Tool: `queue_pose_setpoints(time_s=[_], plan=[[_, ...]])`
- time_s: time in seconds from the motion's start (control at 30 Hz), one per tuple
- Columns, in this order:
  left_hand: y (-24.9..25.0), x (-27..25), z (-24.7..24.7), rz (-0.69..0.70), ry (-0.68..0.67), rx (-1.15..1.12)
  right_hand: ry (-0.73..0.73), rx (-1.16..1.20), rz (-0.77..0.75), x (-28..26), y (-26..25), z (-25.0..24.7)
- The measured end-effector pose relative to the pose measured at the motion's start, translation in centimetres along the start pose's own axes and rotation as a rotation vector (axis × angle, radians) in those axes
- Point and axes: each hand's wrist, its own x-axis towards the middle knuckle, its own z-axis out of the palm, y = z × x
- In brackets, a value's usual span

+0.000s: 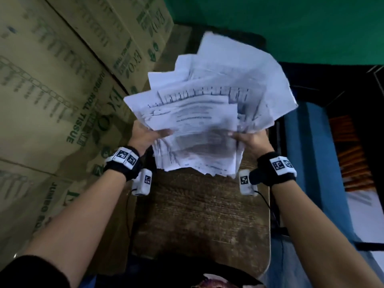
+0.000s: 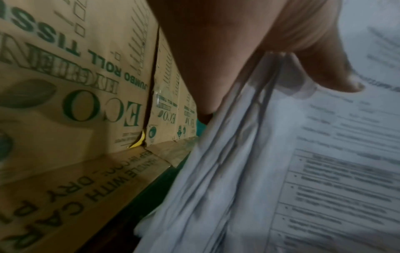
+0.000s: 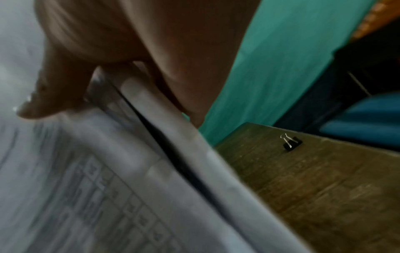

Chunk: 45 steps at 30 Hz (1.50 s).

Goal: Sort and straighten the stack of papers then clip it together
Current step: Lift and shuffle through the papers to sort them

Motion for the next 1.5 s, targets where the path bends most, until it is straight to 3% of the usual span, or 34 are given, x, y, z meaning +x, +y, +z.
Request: queue_pose_setpoints(time_s=[0.1, 0.2, 0.3, 0.4, 0.53, 0.67, 0.77, 0.87, 0.97, 1.07, 1.2, 1.27, 1.43, 1.5], plan=[[-0.6, -0.5, 1.0, -0.042, -0.026, 0.091, -0.059, -0.080, 0.037, -0.7, 0.9, 1.1], [0.0, -0.8, 2.4, 0.075, 0.103, 0.114, 0.042, -0.051, -0.113, -0.7, -0.2, 2.6], [0.6, -1.4, 2.2, 0.171, 0.183, -0.013, -0.012, -0.035, -0.137, -0.4, -1.5, 2.0], [-0.3, -1.0, 1.1, 0.102, 0.069, 0.004, -0.067, -0.126, -0.052, -0.6, 0.0, 0.6], [-2.0, -0.2, 1.6, 0.067, 0.012, 0.224, 0.002, -0.106, 0.157, -0.8, 1.9, 1.7], [-0.6, 0.5, 3.0, 0.053, 0.118, 0.148, 0.178, -0.047, -0.016, -0.8, -0.1, 3.1], [0.2, 1.3, 2.3, -0.008, 0.190, 0.152, 0.205, 0.020, -0.044, -0.3, -0.5, 2.4], [-2.1, 1.8, 1.2, -0.150, 0.074, 0.010, 0.139, 0.105, 0.080, -0.2, 0.7, 1.5], [-5.9, 0.9, 0.4, -0.379, -0.057, 0.076, 0.079, 0.127, 0.290, -1.1, 3.9, 1.6], [-10.4, -0.7, -0.3, -0.532, -0.065, 0.113, 0.116, 0.035, 0.483, -2.1, 7.8, 2.2], [-15.8, -1.7, -0.8, -0.616, -0.018, 0.166, 0.143, -0.184, 0.670, -1.8, 12.7, 2.9], [-16.2, -2.3, -0.5, -0.651, -0.017, 0.185, 0.103, -0.299, 0.705, -1.6, 14.4, 3.0], [-20.3, -2.2, -0.7, -0.645, -0.109, 0.273, -0.111, -0.643, 0.772, -1.0, 15.9, 2.3], [-18.4, -2.5, -0.5, -0.609, -0.122, 0.272, -0.161, -0.682, 0.765, -0.9, 15.9, 2.0]])
